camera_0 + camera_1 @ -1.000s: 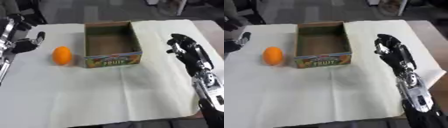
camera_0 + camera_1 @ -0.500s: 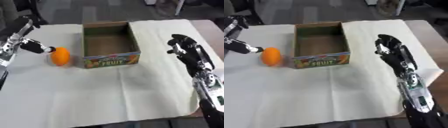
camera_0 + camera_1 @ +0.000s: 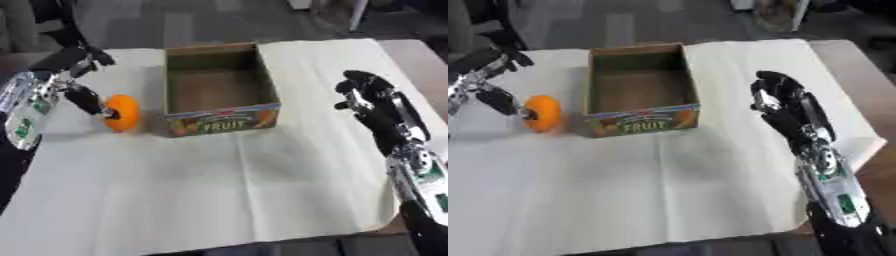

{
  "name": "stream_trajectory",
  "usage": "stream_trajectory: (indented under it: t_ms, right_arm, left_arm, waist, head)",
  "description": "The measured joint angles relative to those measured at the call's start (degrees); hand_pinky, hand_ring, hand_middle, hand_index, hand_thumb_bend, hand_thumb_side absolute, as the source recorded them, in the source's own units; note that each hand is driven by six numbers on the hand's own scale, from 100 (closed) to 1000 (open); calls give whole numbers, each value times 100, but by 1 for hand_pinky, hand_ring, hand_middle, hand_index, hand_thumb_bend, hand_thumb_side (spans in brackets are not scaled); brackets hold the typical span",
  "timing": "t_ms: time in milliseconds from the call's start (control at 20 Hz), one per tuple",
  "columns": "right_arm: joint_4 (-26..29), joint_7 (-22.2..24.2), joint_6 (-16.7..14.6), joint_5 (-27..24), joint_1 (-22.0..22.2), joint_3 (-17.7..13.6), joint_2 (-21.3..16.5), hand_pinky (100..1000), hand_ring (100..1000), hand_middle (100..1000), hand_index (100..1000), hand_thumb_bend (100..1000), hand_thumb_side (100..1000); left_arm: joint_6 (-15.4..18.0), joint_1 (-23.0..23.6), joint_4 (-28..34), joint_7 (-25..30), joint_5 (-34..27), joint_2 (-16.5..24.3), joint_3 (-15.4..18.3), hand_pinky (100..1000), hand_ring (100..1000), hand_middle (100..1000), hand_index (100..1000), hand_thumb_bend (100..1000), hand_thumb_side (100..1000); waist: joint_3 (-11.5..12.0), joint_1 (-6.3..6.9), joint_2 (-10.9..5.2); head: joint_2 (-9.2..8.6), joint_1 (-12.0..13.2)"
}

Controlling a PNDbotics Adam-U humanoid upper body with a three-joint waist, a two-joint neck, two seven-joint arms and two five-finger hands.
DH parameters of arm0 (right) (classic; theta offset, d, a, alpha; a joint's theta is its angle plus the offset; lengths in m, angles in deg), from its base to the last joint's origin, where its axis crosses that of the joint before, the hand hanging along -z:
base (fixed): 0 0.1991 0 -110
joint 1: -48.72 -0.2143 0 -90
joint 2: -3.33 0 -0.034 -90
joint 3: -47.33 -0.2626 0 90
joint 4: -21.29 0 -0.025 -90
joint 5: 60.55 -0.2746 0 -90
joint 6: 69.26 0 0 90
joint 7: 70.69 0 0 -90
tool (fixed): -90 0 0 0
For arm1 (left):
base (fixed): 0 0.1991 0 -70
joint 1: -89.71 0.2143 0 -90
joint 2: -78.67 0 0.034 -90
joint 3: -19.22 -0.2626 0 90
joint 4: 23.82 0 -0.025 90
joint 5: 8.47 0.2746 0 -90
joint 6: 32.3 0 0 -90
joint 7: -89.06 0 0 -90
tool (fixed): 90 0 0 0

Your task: Pick up objects on the table and place them in the box.

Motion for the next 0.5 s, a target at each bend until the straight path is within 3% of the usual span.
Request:
stream_trajectory:
  t_ms: [300, 500]
  right_arm:
    - [-1, 2, 0, 0, 0, 2, 0, 618, 776, 635, 791, 100, 380]
    - [-1, 2, 0, 0, 0, 2, 0, 618, 776, 635, 791, 100, 380]
  left_arm:
    - [33, -10, -442, -89, 193, -172, 32, 710, 720, 718, 814, 821, 129]
    - [27, 4, -619, -235, 289, -247, 51, 654, 608, 615, 748, 757, 135]
  waist:
    - [-1, 0, 3]
    - [-3, -6, 13]
  head:
    - [0, 0]
    - [0, -1]
